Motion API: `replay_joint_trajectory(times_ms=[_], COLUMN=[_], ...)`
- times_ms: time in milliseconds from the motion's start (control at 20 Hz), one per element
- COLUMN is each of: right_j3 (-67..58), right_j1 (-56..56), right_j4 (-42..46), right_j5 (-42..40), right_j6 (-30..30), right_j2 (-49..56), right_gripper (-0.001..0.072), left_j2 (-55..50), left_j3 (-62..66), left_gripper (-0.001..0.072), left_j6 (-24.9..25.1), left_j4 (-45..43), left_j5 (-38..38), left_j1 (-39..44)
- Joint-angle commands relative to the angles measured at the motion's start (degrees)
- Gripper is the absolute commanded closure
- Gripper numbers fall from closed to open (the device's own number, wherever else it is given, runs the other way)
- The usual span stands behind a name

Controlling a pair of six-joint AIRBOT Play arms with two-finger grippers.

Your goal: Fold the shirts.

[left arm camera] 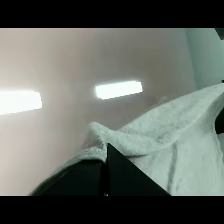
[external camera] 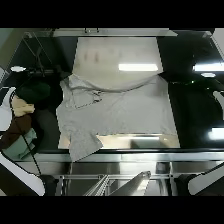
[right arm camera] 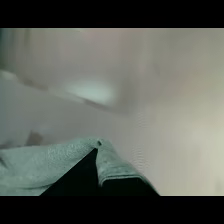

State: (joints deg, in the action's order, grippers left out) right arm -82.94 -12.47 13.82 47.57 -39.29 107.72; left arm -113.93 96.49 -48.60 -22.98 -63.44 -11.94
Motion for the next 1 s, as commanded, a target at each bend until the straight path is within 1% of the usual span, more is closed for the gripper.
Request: replay_joint_trajectory(times_ms=[0, 150, 250, 350, 400, 450, 500, 550, 600, 700, 750, 800, 850, 950], right_j3=[-5.97, -6.47, -6.47, -6.47, -6.45, -6.45, -6.47, -6.47, -6.58, -7.13, -7.54, -7.65, -7.65, -7.65], right_j1=[0.09, 0.09, 0.09, 0.07, 0.07, 0.07, 0.07, 0.04, -0.31, -1.44, -2.49, -4.13, -5.81, -10.34], right_j4=[-0.81, -0.81, -0.81, -0.79, -0.44, 0.74, 1.51, 1.53, 1.57, 1.55, 1.55, 1.55, 1.88, 6.62], right_j5=[-2.82, -3.72, -3.43, -2.1, -2.05, -2.19, -2.73, -3.5, -3.91, -3.89, -3.65, -3.63, -3.02, 1.84], right_j6=[1.64, 1.6, 1.18, 0.63, 0.02, 0.02, 0.02, 0.07, 0.09, -0.13, -1.64, -3.43, -3.61, -4.83], right_j2=[1.29, 2.27, 4.0, 5.51, 5.9, 6.1, 6.12, 6.1, 6.03, 5.81, 5.46, 4.68, 3.65, 1.03], right_gripper=[0.0702, 0.0702, 0.0702, 0.0702, 0.0701, 0.0699, 0.0605, 0.0376, 0.032, 0.032, 0.0321, 0.0323, 0.0326, 0.0333], left_j2=[-2.43, -2.43, -2.43, -2.43, -2.43, -2.43, -2.34, -2.08, -1.75, -0.81, -0.26, -0.13, -0.17, -0.17], left_j3=[5.22, 5.25, 5.11, 5.11, 5.11, 5.11, 5.16, 5.16, 5.16, 5.16, 5.44, 6.47, 7.91, 11.04], left_gripper=[0.0698, 0.0698, 0.0698, 0.0698, 0.0696, 0.0563, 0.0342, 0.0178, -0.001, -0.001, -0.0009, -0.0008, -0.0007, -0.0001], left_j6=[-1.31, -1.42, -2.25, -5.2, -5.75, -5.97, -6.21, -7.04, -7.63, -7.69, -7.78, -9.22, -11.65, -16.2], left_j4=[-0.02, -0.63, -5.77, -11.76, -13.6, -13.38, -12.9, -13.03, -13.0, -13.03, -13.11, -13.55, -13.57, -14.05], left_j5=[2.21, 2.29, 2.54, 2.51, 2.51, 2.51, 2.91, 4.07, 5.79, 8.15, 7.65, 5.79, 2.69, -5.66], left_j1=[0.26, 0.98, 1.77, 2.14, 2.16, 2.14, 2.05, 1.66, 1.68, 1.03, 0.42, -0.42, -1.7, -4.61])
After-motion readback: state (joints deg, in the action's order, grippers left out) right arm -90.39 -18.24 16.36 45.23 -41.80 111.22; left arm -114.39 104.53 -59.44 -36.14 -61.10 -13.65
